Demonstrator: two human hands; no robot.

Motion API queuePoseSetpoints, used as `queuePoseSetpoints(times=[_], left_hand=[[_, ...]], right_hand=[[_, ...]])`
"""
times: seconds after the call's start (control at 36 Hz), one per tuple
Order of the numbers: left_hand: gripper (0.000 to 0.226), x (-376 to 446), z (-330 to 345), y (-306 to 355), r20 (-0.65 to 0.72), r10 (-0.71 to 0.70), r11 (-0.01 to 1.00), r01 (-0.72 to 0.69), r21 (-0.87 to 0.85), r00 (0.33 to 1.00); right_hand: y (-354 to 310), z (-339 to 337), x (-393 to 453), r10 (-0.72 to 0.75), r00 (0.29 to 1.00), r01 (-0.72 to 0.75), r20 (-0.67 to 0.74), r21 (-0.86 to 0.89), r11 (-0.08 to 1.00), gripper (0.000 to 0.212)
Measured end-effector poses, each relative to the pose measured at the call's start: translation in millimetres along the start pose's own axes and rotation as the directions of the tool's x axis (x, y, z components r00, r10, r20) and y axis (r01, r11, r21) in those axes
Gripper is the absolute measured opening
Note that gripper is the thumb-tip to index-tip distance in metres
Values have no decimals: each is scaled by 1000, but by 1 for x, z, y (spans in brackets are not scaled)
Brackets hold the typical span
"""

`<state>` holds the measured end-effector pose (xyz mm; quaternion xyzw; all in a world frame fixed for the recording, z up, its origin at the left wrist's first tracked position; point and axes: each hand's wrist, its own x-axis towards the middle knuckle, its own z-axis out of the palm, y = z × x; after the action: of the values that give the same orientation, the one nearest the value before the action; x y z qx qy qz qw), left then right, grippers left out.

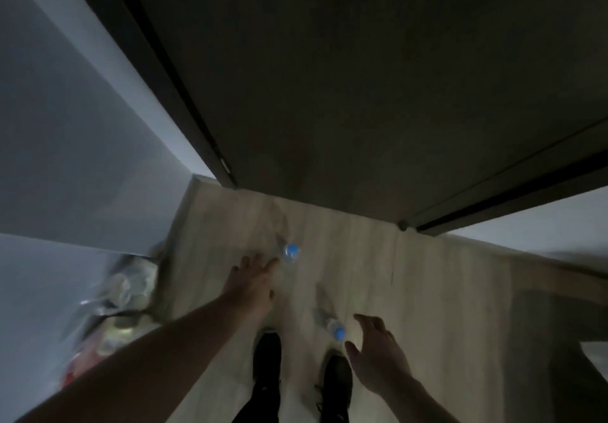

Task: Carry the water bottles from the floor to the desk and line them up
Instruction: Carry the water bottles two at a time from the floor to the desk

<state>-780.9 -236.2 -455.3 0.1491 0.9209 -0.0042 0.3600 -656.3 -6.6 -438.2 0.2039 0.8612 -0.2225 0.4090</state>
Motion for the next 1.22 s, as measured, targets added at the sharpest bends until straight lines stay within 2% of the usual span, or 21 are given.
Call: queuePoseSetpoints(times=[0.14,0.31,0.44,0.64,0.78,0.89,0.97,1.11,1.22], left_hand=[[68,111,61,3,18,-34,999,34,-25,999],[67,204,124,13,-2,-88,992,87,-94,996],[60,252,165,17,-12,-120,988,118,-100,993],[47,280,187,26,-103,-148,986,138,-95,984],[38,264,193,36,-97,-191,981,186,-60,977],[46,233,195,42,-20,-205,976,203,-73,979],[56,192,191,47,32,-239,966,241,-97,970],[63,93,167,54,91,-295,910,309,-276,951],[54,-10,126,57,75,-359,830,355,-430,930]], right_hand=[[22,66,102,35,999,-35,9,16,999,55],[67,142,191,117,992,-118,52,5,993,57],[96,182,232,160,986,-160,45,-2,987,52],[106,205,263,188,979,-189,75,0,982,50],[101,212,270,213,971,-218,104,41,975,39],[95,211,266,192,978,-199,85,89,976,36],[89,192,242,148,983,-153,106,44,987,36],[73,139,169,-6,994,5,108,8,1000,27],[55,80,84,-186,973,195,136,-57,979,22]])
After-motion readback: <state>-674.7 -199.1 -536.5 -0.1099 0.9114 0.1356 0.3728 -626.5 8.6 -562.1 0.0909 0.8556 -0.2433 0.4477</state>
